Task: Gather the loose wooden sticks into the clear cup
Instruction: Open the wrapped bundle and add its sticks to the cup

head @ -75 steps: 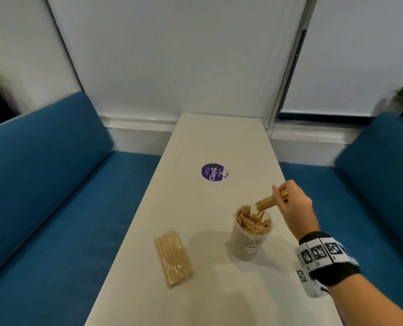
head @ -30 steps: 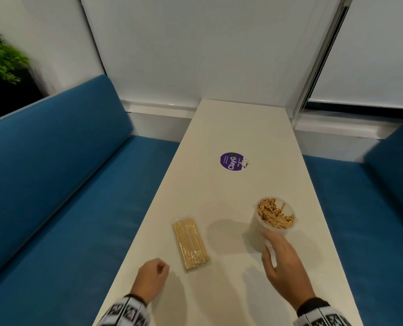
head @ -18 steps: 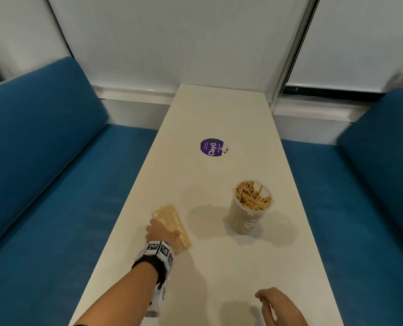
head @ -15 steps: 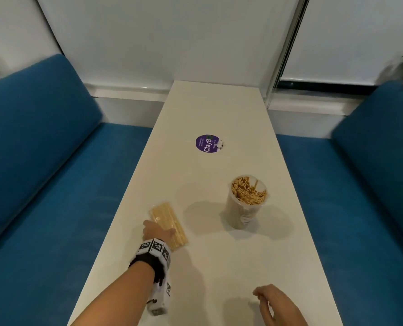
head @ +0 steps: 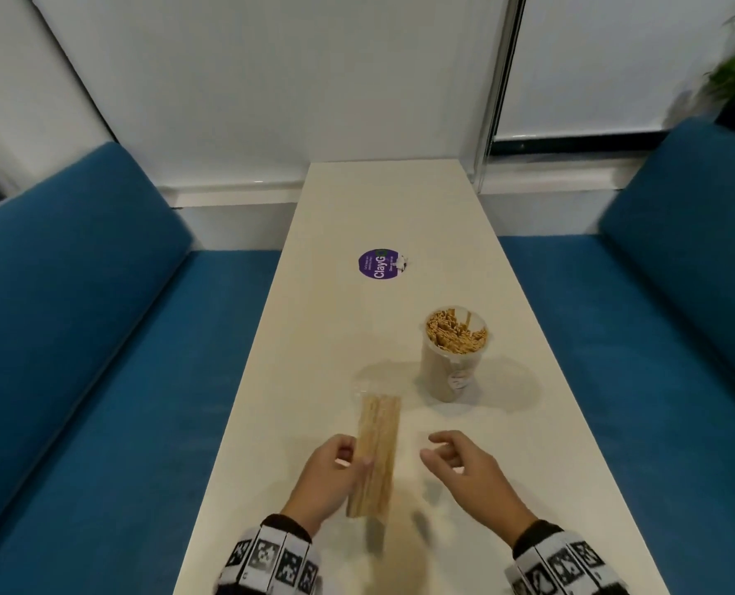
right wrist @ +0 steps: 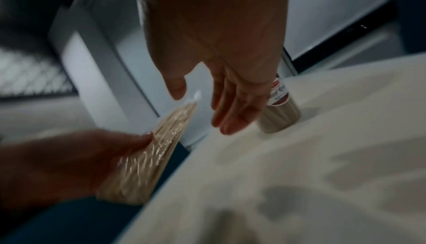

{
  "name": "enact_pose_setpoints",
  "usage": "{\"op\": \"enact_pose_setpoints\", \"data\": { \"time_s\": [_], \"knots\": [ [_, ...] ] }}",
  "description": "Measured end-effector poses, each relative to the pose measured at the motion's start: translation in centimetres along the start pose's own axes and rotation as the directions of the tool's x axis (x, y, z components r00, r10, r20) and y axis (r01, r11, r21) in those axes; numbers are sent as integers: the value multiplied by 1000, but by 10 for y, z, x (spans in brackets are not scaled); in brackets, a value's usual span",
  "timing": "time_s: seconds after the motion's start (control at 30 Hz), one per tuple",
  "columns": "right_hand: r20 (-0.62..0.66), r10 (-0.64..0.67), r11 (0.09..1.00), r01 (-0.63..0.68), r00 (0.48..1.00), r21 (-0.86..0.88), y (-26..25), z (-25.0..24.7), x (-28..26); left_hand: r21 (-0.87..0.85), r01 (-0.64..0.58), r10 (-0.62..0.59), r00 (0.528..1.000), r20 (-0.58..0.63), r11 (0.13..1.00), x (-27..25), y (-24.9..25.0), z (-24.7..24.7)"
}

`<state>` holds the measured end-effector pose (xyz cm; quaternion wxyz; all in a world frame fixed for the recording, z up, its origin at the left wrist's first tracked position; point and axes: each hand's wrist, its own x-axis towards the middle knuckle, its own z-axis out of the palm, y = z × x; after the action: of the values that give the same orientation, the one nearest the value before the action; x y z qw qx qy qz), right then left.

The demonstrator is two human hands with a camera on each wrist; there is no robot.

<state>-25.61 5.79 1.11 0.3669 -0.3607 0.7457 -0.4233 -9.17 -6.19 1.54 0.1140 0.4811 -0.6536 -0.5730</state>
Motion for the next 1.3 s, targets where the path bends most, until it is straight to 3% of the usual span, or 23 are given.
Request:
{"op": "enact_pose_setpoints", "data": {
  "time_s": [0.07,0.13,0.3,0.43,0.5,0.63,0.77,0.9,0.97,1.07,1.3],
  "knots": [
    [79,60,986,-71,995,153,-17,3,1,-55,-78,81,995,52,995,-17,10,1],
    [118,21,963,-52,993,264,-31,3,-2,-62,-136,140,988,71,989,-29,18,3],
    [-18,-143,940,141,990,309,-43,0,-13,68,-243,245,970,-8,968,-46,26,5],
    [-110,-281,945,295,953,141,-43,3,-25,102,-283,298,934,-197,954,-56,40,1],
    [-128,-361,930,367,924,26,-44,6,-31,87,-300,312,922,-230,950,-61,52,-1],
    [-128,-518,852,499,845,-158,-48,17,-46,-204,-199,176,977,-124,959,-67,74,-2],
    [-112,-598,781,545,794,-304,-40,21,-50,-326,-131,121,991,-51,936,-68,75,-2],
    [-73,-521,848,506,850,-157,-49,13,-56,-349,-139,148,989,-2,927,-70,70,-3],
    [-48,-424,905,425,904,10,-59,10,-60,-286,-180,195,981,22,941,-72,66,-1],
    [-18,-320,943,320,947,88,-70,5,-57,-189,-229,244,968,61,955,-76,60,1],
    [153,-182,976,160,971,149,-78,-7,-54,-179,-251,273,956,109,951,-77,50,0]
  ]
}}
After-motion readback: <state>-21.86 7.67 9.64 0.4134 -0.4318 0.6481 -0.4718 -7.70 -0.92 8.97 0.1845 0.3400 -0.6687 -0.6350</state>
